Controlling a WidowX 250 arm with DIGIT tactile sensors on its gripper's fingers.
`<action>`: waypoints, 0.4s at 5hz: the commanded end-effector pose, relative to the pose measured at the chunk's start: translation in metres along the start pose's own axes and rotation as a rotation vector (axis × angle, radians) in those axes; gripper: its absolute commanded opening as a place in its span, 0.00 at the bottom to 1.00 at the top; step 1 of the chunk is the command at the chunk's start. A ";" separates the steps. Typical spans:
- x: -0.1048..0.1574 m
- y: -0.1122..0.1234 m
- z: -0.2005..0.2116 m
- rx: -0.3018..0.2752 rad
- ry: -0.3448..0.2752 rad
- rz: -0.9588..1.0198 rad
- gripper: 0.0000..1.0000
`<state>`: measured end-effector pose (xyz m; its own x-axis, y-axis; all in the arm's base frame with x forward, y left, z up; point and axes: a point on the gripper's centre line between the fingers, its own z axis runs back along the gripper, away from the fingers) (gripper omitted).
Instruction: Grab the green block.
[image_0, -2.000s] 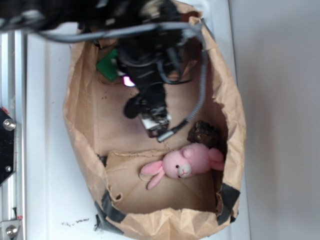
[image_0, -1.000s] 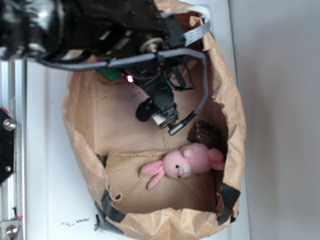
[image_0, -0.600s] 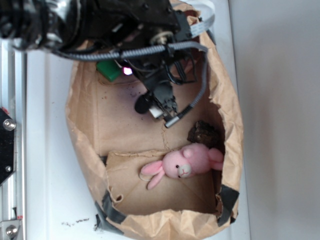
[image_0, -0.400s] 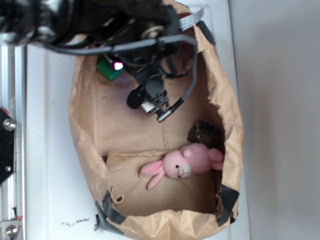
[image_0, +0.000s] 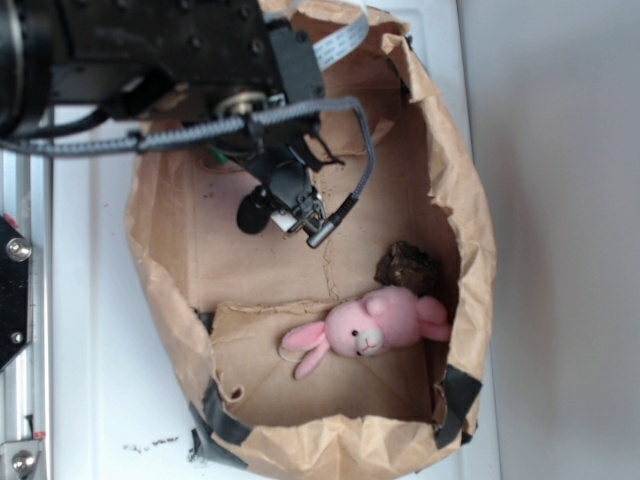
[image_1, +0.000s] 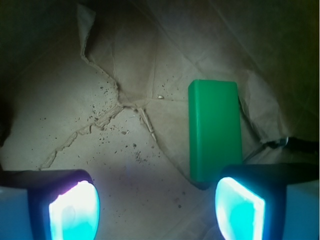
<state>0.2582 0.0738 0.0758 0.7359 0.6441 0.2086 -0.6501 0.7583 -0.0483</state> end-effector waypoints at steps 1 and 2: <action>0.022 -0.011 0.004 0.010 -0.070 0.019 1.00; 0.026 -0.011 0.007 0.027 -0.056 -0.013 1.00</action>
<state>0.2690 0.0842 0.0751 0.7270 0.6491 0.2238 -0.6649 0.7469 -0.0066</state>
